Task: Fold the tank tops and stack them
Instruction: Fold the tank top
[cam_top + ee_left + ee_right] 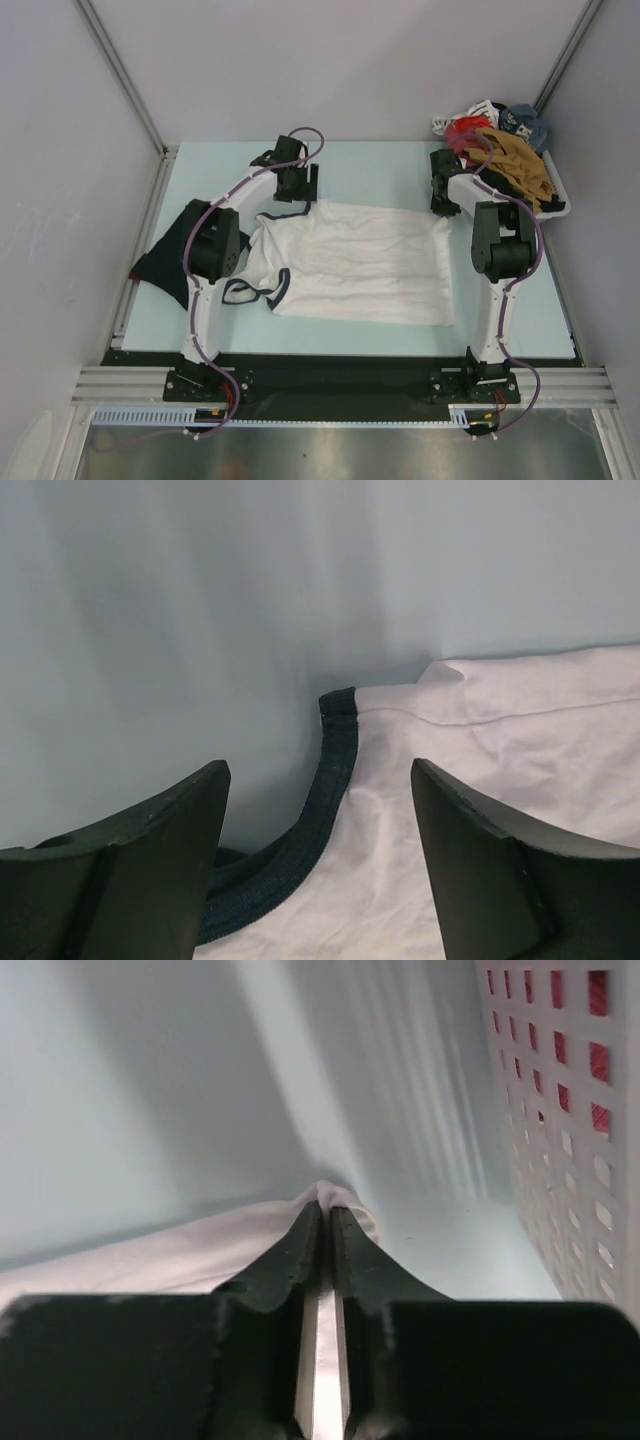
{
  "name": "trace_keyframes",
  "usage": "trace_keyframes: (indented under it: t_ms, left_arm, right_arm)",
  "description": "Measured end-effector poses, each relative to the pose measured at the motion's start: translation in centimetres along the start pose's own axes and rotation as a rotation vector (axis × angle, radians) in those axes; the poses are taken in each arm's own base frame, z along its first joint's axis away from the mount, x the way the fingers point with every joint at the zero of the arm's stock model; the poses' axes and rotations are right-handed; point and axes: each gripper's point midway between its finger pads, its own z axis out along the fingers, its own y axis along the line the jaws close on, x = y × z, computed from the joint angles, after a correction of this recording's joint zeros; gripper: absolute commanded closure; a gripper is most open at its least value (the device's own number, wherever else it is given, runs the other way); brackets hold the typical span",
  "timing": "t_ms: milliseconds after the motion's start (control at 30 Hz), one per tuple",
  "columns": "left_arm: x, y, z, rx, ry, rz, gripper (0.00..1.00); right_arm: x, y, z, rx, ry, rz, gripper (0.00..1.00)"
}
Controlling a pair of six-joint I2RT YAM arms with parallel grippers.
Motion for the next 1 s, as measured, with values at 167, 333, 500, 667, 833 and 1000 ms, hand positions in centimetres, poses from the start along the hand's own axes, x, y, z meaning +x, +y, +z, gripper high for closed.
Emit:
trace_keyframes:
  t_ms: [167,333,500,667,833,1000]
  left_arm:
    - [-0.3,-0.1,0.9,0.002,-0.003,0.000,0.25]
    - [0.1,-0.5,2.2,0.022,0.015,0.001,0.27]
    - [0.9,-1.3,3.0,0.067,0.046,-0.019,0.56]
    - [0.7,-2.1,3.8,0.097,0.050,-0.050,1.00]
    - [-0.2,-2.2,3.8,0.103,0.030,-0.055,1.00]
    - [-1.5,-1.4,3.2,0.050,-0.017,-0.039,1.00]
  right_arm:
    - [-0.4,-0.1,0.2,0.011,-0.021,0.011,1.00]
    - [-0.8,0.0,0.3,0.009,-0.040,0.019,1.00]
    - [-1.0,0.6,0.2,0.002,-0.055,0.013,1.00]
    - [-1.2,1.2,0.0,-0.003,-0.069,0.007,1.00]
    - [-1.4,1.3,-0.2,0.005,-0.081,0.007,1.00]
    - [-2.0,0.7,-0.8,0.013,-0.093,0.045,1.00]
